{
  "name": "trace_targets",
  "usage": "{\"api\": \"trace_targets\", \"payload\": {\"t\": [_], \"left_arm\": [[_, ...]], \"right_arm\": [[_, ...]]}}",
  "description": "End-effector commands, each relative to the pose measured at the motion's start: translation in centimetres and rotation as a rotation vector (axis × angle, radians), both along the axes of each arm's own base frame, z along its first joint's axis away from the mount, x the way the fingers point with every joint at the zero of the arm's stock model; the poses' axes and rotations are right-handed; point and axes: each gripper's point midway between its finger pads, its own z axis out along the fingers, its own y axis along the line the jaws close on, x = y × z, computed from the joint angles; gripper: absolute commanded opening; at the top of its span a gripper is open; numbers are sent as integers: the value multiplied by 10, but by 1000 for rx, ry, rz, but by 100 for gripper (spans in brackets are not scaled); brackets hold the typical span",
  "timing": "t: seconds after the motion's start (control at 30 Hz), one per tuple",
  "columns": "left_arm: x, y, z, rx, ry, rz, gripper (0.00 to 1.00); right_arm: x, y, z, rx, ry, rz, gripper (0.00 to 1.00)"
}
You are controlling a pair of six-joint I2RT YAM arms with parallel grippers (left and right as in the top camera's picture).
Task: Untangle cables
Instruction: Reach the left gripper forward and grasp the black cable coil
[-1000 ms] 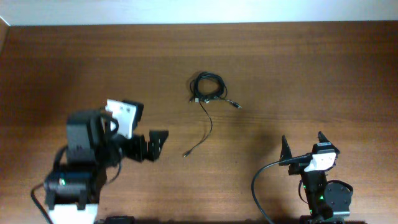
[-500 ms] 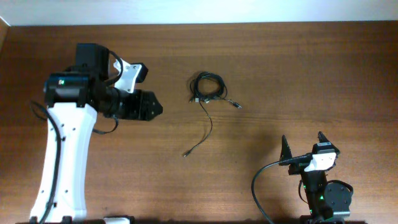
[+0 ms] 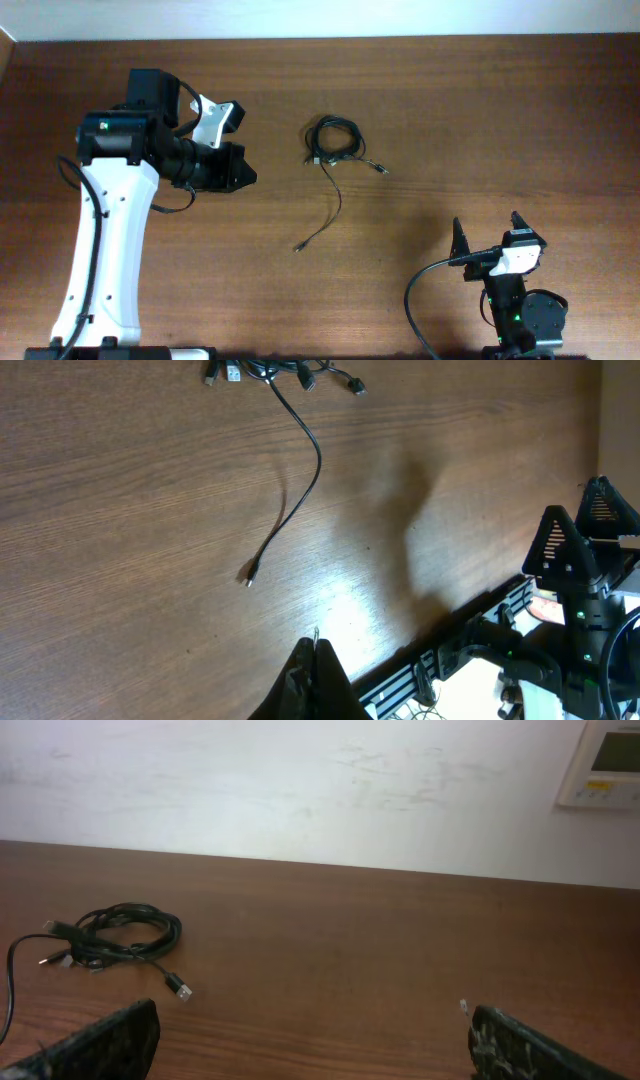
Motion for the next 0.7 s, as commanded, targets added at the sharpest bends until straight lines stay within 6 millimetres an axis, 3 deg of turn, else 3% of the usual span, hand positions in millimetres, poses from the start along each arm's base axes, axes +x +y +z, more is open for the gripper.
{"api": "trace_targets", "payload": {"t": [0.0, 0.1, 0.2, 0.3, 0.37, 0.4, 0.57, 0.67], "left_arm": [[2, -3, 4, -19, -5, -4, 0], [8, 2, 2, 16, -20, 19, 6], [14, 16, -5, 77, 28, 150, 10], [14, 16, -5, 78, 30, 155, 36], [14, 16, -5, 78, 31, 156, 77], [14, 14, -5, 78, 27, 151, 82], [30, 18, -9, 172, 6, 272, 82], [48, 4, -4, 201, -83, 293, 76]], "right_arm": [[0, -2, -2, -2, 3, -7, 98], [0, -2, -2, -2, 3, -7, 99], [0, -2, -2, -2, 3, -7, 99], [0, -2, -2, -2, 3, -7, 99], [0, -2, -2, -2, 3, -7, 99], [0, -2, -2, -2, 3, -7, 99], [0, -2, -2, -2, 3, -7, 98], [0, -2, -2, -2, 3, -7, 98]]}}
